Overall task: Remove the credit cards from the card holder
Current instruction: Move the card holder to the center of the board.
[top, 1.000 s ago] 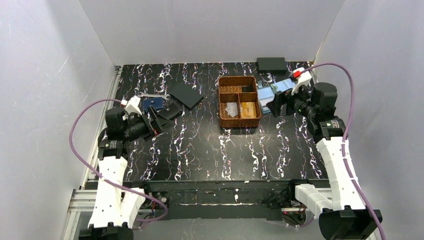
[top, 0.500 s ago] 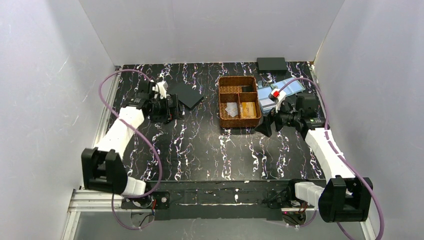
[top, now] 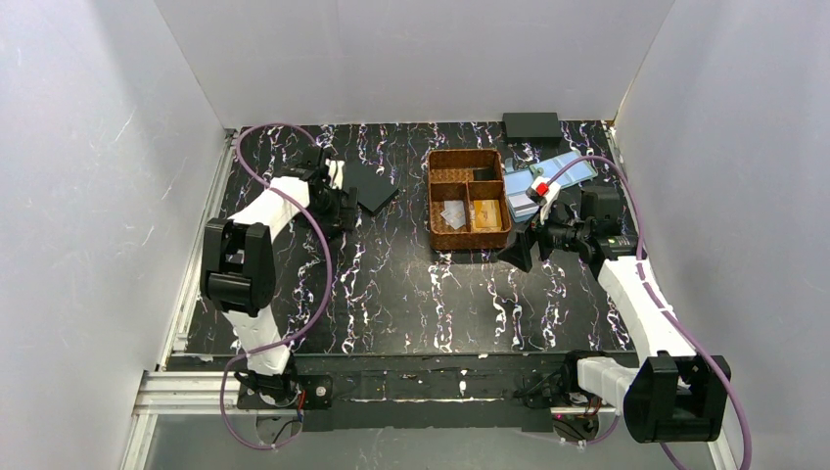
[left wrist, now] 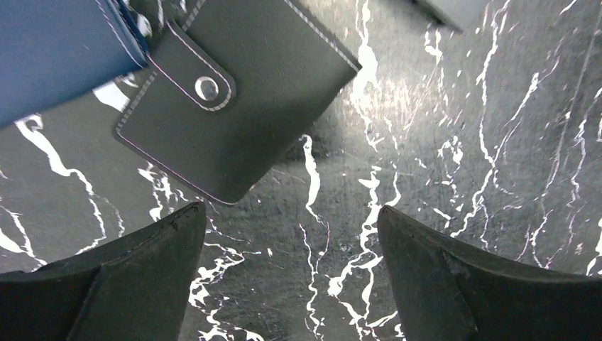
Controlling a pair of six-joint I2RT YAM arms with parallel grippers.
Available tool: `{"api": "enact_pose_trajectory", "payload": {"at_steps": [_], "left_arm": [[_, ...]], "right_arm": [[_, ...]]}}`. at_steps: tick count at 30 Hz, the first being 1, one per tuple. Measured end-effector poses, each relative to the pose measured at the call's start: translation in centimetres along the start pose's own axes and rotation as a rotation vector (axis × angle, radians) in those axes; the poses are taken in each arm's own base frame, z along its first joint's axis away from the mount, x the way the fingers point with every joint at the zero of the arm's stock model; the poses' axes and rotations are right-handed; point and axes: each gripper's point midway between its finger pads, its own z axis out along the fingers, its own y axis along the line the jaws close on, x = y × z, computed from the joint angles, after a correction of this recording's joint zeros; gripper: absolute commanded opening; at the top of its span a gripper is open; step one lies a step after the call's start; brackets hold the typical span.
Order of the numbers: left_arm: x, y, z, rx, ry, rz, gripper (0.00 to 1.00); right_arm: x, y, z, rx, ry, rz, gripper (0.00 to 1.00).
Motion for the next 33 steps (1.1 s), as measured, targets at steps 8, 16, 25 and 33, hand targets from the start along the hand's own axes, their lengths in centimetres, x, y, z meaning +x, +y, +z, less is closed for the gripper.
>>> {"api": "enact_pose_trajectory", "payload": {"at_steps": [8, 16, 25, 33], "left_arm": [[-3.6, 1.4, -0.8, 0.091, -0.095, -0.105, 0.73], [-1.6, 6.0, 0.1, 0.182, -0.085, -0.36, 0.61], [-1.3, 4.7, 1.7, 0.274, -0.04, -0.438, 0.55], [-1.5, 6.0, 2.6, 0.296, -0.035, -0.559, 0.51]], "right_arm": [[-0.1, 0.1, 0.0, -0.004, -0.003, -0.001, 0.98], [0.1, 0.0, 0.2, -0.01, 0.002, 0.007, 0.98], [0.2, 0.0, 0.2, -0.012, 0.005, 0.01, 0.98], [0.3, 0.0, 0.3, -0.014, 0.007, 0.01, 0.98]]}}
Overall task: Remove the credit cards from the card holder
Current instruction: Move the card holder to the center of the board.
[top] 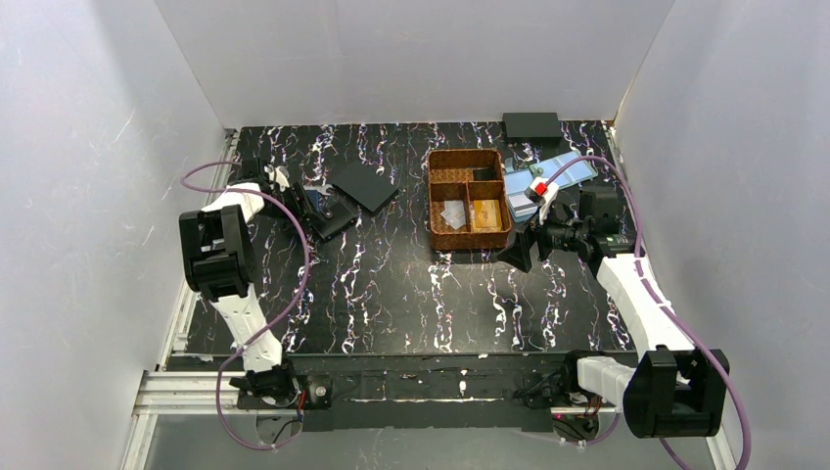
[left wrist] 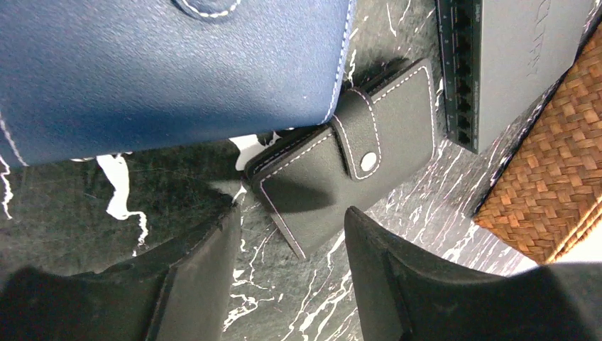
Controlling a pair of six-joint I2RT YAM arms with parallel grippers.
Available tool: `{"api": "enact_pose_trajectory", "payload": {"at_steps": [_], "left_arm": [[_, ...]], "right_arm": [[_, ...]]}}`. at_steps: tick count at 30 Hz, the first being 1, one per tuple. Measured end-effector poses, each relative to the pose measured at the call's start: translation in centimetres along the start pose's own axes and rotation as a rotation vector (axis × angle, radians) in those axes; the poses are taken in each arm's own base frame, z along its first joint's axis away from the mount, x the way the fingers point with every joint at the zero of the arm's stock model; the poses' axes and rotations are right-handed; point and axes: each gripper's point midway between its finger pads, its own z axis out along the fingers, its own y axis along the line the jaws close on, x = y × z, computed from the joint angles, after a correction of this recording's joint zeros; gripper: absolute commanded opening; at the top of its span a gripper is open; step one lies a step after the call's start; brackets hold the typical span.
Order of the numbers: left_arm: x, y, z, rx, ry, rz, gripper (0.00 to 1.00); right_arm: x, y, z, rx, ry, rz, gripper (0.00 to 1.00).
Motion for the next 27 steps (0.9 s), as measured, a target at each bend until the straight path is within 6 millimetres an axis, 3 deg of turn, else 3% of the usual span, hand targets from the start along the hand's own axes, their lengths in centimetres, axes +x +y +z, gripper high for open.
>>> {"api": "enact_pose_trajectory", "payload": {"at_steps": [9, 12, 15, 23, 27], "left_arm": [[-1.3, -0.1, 0.6, 0.061, -0.026, -0.097, 0.42], [-1.6, -0.1, 0.9, 0.078, -0.032, -0.125, 0.27], [-1.7, 0.0, 1.3, 0.093, -0.032, -0.149, 0.0], [-1.4, -0.6, 1.2, 0.175, -0.044, -0.174, 0.0], [0.6, -1.4, 0.5, 0.217, -0.024, -0.19, 0.0]], "right_arm": [[0.1, 0.0, 0.1, -0.003, 0.003, 0.001, 0.98], [0.1, 0.0, 0.1, -0.004, 0.003, 0.001, 0.98], [0.2, -0.1, 0.2, -0.005, 0.006, 0.005, 0.98], [0.3, -0.1, 0.2, -0.006, 0.008, 0.001, 0.98], [0.4, -0.1, 0.2, -0.008, 0.01, -0.004, 0.98]]}}
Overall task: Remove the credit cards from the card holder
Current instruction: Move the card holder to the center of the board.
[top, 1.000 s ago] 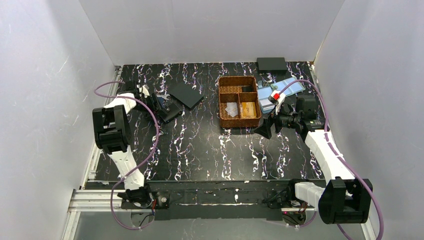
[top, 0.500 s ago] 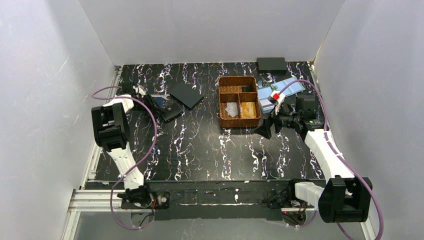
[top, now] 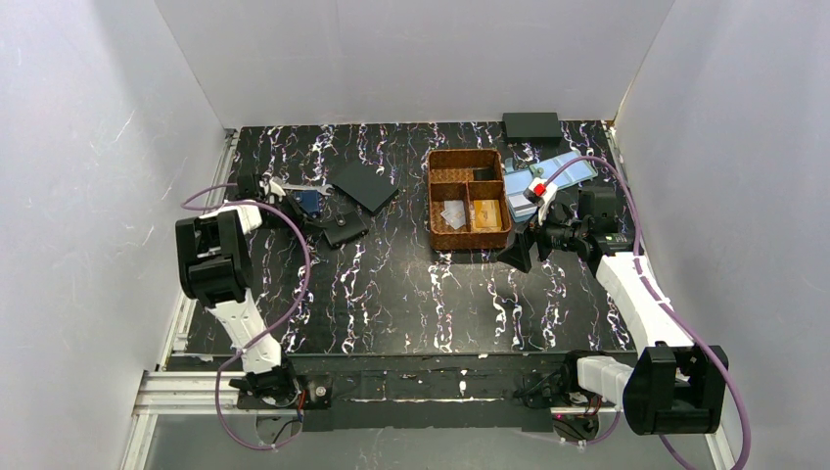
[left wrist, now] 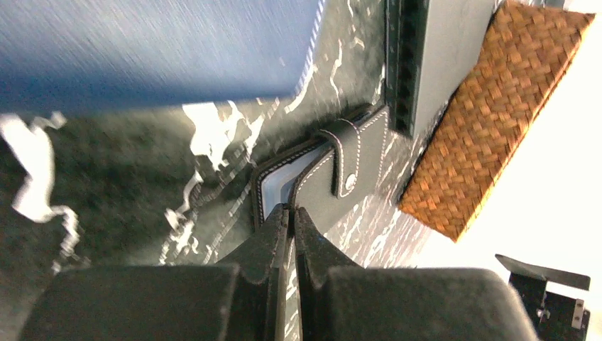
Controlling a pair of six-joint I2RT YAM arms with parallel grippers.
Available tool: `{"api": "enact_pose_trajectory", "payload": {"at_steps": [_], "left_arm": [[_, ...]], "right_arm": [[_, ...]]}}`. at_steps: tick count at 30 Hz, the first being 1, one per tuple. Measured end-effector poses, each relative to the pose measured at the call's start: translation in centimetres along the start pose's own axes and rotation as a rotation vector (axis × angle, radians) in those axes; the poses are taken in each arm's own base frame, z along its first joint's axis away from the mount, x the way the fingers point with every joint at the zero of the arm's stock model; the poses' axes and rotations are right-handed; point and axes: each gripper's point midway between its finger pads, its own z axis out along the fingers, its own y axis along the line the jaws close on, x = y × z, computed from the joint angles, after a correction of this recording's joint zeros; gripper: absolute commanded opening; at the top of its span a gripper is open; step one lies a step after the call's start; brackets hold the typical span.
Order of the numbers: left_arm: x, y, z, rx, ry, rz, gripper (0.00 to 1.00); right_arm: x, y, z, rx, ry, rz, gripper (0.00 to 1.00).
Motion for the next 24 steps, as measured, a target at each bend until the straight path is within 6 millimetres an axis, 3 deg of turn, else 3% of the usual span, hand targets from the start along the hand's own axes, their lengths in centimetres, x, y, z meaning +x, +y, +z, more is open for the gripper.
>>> {"api": "enact_pose_trajectory", "payload": {"at_steps": [4, 7, 11, 13, 15, 16, 19, 21, 24], "left_arm": [[2.6, -1.5, -1.1, 0.033, 0.016, 0.006, 0.0], [5.7, -4.0, -2.6, 0.081, 0.024, 0.055, 0.0], [11.4, -7.4, -4.0, 0.144, 0.052, 0.17, 0.0], [15.3, -8.5, -3.8, 0.169, 0.089, 0.231, 0.0], [20.0, -7.8, -3.2, 0.17, 0.136, 0.252, 0.0], [21.4, -8.0, -3.0, 0.173, 0.168, 0.271, 0.0], [26.3, -5.9, -2.5, 0.108, 0.218, 0.276, 0.0], [28.2, -5.3, -2.5, 0.088, 0.216, 0.291, 0.0], [29.5, -5.8, -2.4, 0.087, 0.182, 0.319, 0.0]], "right_arm": [[0.0, 0.0, 0.0, -0.004, 0.001, -0.003, 0.98], [0.1, 0.1, 0.0, -0.008, 0.001, -0.003, 0.98], [0.1, 0.3, 0.0, -0.02, 0.0, -0.001, 0.98], [0.1, 0.5, 0.0, -0.026, 0.0, 0.002, 0.98], [0.2, 0.6, 0.0, -0.031, 0.003, 0.006, 0.98], [0.2, 0.6, 0.0, -0.032, 0.003, 0.005, 0.98], [0.3, 0.7, 0.0, -0.036, 0.004, 0.003, 0.98], [0.2, 0.7, 0.0, -0.038, 0.002, -0.001, 0.98], [0.2, 0.8, 0.0, -0.045, 0.0, -0.008, 0.98]]}}
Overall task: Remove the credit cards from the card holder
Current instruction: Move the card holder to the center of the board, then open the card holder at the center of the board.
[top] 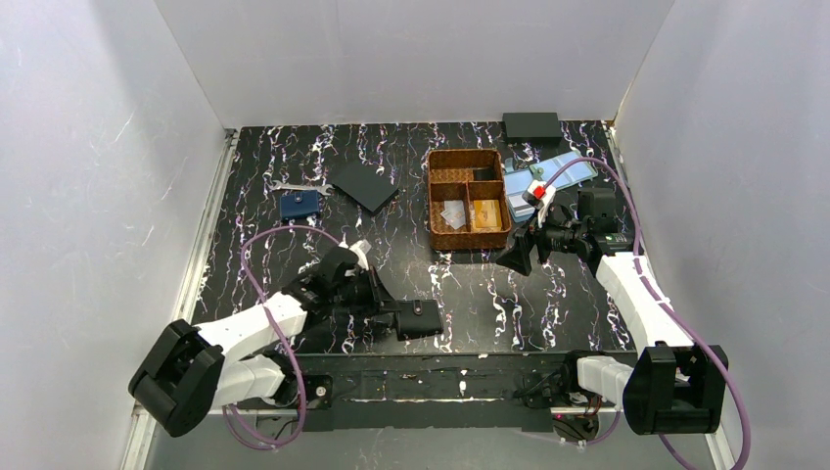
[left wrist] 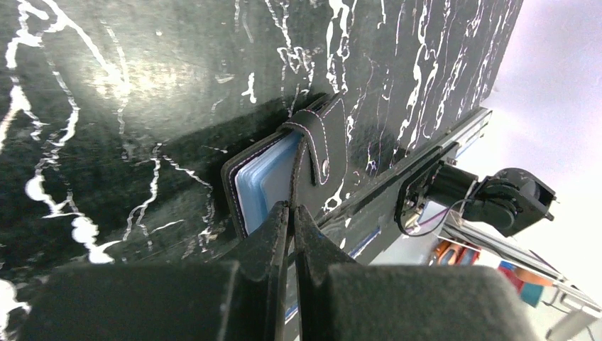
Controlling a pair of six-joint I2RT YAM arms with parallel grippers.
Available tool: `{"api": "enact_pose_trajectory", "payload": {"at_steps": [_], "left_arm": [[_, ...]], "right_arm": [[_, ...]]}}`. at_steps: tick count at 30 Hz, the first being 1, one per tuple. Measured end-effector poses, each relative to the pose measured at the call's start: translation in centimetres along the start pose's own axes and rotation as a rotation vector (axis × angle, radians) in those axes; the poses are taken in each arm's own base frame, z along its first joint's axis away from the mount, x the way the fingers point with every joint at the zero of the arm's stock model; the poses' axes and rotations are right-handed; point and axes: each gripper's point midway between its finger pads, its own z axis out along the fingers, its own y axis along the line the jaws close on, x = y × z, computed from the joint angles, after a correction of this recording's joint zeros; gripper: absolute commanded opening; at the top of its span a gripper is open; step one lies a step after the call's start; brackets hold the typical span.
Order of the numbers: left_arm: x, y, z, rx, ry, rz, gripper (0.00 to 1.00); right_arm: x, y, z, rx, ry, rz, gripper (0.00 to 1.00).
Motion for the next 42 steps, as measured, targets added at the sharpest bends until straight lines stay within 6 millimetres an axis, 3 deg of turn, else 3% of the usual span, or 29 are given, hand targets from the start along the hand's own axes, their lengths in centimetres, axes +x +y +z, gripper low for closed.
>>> {"api": "enact_pose_trajectory", "payload": {"at_steps": [1, 4, 8, 11, 16, 21, 31, 35, 42], "left_arm": [[0.2, -0.3, 0.2, -0.001, -0.009, 0.012, 0.06], [0.7, -0.5, 0.8, -0.017, -0.021, 0.041, 0.44], [1.0, 0.4, 0.5, -0.118, -0.021, 0.086, 0.6], [0.0, -0.4, -0.9, -0.157, -0.048, 0.168, 0.67], [-1.5, -3.5, -3.7, -0.119, -0.065, 0.364, 0.7], [-1.3, -4.9, -3.2, -0.104, 0.063, 0.56, 0.76], [-0.2, -1.8, 0.7, -0.214, 0.339, 0.819, 0.71], [-0.3, -0.8, 2.2, -0.219, 0.414, 0.815, 0.63], [-0.5, 0.2, 3.0, -0.15, 0.498, 0.689, 0.54]], "right_arm": [[0.0, 0.0, 0.0, -0.003, -0.001, -0.002, 0.98], [0.0, 0.1, 0.0, -0.007, -0.001, -0.003, 0.98], [0.1, 0.2, 0.0, -0.012, 0.001, -0.004, 0.98], [0.2, 0.3, 0.0, -0.014, 0.005, -0.003, 0.98], [0.4, 0.3, 0.1, -0.019, 0.01, -0.002, 0.98], [0.4, 0.3, 0.0, -0.019, 0.01, -0.006, 0.98], [0.6, 0.2, 0.1, -0.022, 0.014, -0.003, 0.98], [0.6, 0.2, 0.2, -0.023, 0.016, -0.001, 0.98], [0.6, 0.3, 0.2, -0.026, 0.015, 0.0, 0.98]]}}
